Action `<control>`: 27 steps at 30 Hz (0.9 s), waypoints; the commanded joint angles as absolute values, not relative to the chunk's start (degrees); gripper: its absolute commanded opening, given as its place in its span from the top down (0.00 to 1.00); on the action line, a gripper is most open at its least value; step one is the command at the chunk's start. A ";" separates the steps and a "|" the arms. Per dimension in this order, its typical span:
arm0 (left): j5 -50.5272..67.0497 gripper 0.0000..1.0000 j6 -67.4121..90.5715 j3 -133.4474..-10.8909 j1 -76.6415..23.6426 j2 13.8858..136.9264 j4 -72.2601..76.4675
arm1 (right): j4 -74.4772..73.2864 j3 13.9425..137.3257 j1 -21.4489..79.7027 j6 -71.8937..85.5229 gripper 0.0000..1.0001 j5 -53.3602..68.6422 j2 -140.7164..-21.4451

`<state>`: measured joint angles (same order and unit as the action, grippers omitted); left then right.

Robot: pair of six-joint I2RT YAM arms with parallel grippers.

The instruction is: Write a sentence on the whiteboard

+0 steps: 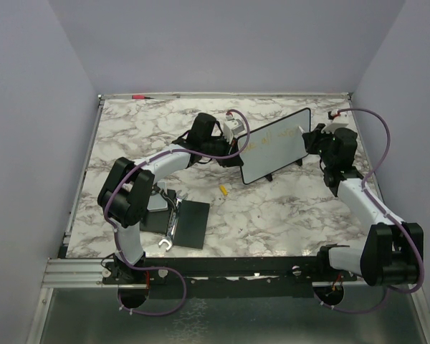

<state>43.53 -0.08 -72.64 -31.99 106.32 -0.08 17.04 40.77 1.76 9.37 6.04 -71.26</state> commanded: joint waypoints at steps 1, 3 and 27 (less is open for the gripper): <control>44.21 1.00 -1.91 -73.65 -32.08 107.31 -1.34 | 17.27 42.41 1.63 8.61 0.99 5.68 -71.96; 44.21 1.00 -1.96 -73.61 -32.08 107.31 -1.39 | 17.23 42.16 1.63 8.72 0.99 5.71 -72.06; 44.12 1.00 -2.01 -73.59 -32.08 107.23 -1.40 | 16.69 38.68 1.61 9.65 0.99 3.28 -70.17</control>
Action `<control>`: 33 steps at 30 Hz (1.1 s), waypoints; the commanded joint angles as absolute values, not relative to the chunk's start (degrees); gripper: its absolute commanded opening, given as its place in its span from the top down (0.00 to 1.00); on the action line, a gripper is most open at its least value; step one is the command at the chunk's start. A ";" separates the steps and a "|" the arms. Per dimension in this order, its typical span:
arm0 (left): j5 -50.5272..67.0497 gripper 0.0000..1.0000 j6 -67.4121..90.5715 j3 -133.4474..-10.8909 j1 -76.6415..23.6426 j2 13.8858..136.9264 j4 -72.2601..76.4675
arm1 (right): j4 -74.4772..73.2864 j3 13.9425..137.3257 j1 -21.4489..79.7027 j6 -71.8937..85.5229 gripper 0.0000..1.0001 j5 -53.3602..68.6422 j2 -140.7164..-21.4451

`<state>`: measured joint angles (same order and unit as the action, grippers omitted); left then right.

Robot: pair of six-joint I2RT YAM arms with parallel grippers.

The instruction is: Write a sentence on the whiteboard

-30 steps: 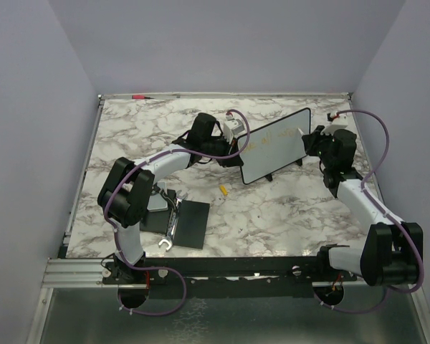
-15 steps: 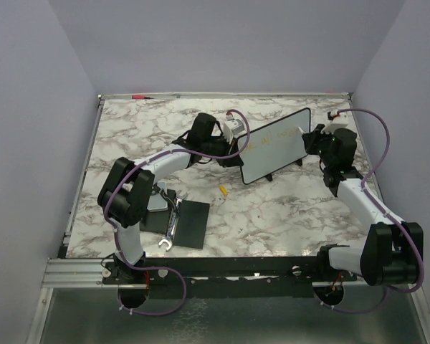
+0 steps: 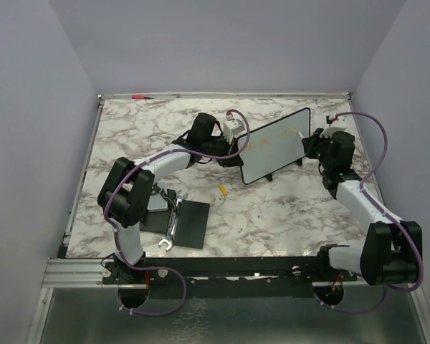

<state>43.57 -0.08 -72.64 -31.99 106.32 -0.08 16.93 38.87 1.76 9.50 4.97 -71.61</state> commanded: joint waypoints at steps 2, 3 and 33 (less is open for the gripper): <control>44.12 1.00 -2.02 -73.63 -32.08 107.23 -1.34 | 16.58 38.28 1.60 9.78 0.99 3.10 -68.30; 44.17 1.00 -1.94 -73.65 -32.08 107.29 -1.40 | 16.54 38.29 1.58 9.71 0.99 3.00 -67.62; 44.29 1.00 -2.02 -73.56 -32.08 107.14 -1.41 | 18.45 41.92 1.59 8.52 0.99 2.55 -71.80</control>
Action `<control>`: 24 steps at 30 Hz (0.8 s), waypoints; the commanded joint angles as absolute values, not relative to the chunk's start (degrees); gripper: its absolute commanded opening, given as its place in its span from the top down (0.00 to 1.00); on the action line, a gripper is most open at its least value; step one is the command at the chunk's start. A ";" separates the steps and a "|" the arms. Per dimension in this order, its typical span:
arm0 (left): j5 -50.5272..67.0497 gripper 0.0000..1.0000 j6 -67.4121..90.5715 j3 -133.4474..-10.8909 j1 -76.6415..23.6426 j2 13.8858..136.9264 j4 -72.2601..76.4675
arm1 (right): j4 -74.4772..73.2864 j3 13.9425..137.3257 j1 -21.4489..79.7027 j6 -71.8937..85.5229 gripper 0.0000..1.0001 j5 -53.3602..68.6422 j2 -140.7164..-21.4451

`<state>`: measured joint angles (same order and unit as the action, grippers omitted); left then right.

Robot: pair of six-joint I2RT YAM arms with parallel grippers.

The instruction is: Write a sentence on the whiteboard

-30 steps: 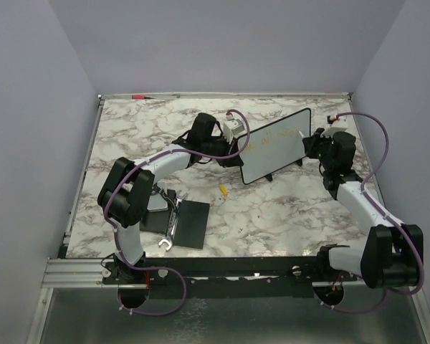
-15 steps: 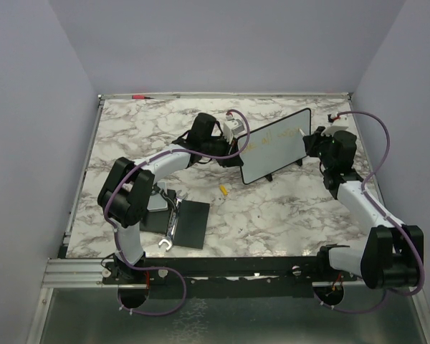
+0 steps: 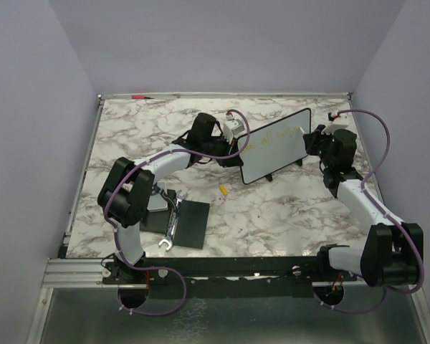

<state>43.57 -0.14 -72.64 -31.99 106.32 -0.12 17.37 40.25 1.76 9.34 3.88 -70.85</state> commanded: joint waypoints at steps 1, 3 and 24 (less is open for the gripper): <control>44.30 1.00 -2.02 -73.56 -32.08 107.14 -1.40 | 18.36 41.66 1.65 8.50 0.99 2.48 -71.88; 44.27 1.00 -2.02 -73.56 -32.08 107.14 -1.41 | 18.12 41.08 1.58 8.58 0.99 2.31 -71.94; 44.30 1.00 -1.97 -73.56 -32.08 107.05 -1.38 | 18.51 39.33 1.59 9.59 0.99 2.37 -72.40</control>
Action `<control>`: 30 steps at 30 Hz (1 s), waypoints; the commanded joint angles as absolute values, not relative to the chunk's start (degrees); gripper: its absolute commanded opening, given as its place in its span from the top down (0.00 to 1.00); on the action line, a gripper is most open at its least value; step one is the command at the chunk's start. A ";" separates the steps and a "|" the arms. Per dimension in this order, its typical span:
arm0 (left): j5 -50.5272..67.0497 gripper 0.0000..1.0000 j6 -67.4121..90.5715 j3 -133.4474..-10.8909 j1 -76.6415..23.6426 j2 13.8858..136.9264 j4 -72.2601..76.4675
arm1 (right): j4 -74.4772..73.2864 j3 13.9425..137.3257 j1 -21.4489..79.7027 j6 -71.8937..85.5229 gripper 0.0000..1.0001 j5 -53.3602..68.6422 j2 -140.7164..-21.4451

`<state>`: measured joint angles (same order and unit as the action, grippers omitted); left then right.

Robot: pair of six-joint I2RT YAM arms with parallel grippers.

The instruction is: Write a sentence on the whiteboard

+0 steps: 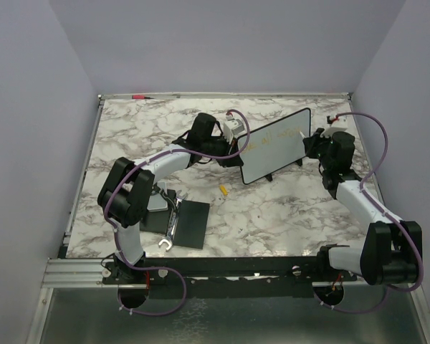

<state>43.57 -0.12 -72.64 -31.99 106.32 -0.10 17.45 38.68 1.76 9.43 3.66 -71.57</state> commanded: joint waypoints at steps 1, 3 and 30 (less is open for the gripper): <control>44.30 1.00 -2.01 -73.56 -32.08 107.05 -1.37 | 18.58 39.63 1.65 9.47 0.99 2.37 -72.39; 44.30 1.00 -1.96 -73.56 -32.10 107.08 -1.36 | 18.71 40.61 1.62 9.21 0.99 2.50 -72.47; 44.36 1.00 -1.98 -73.56 -32.08 107.06 -1.41 | 17.96 41.70 1.58 9.49 0.99 0.81 -75.06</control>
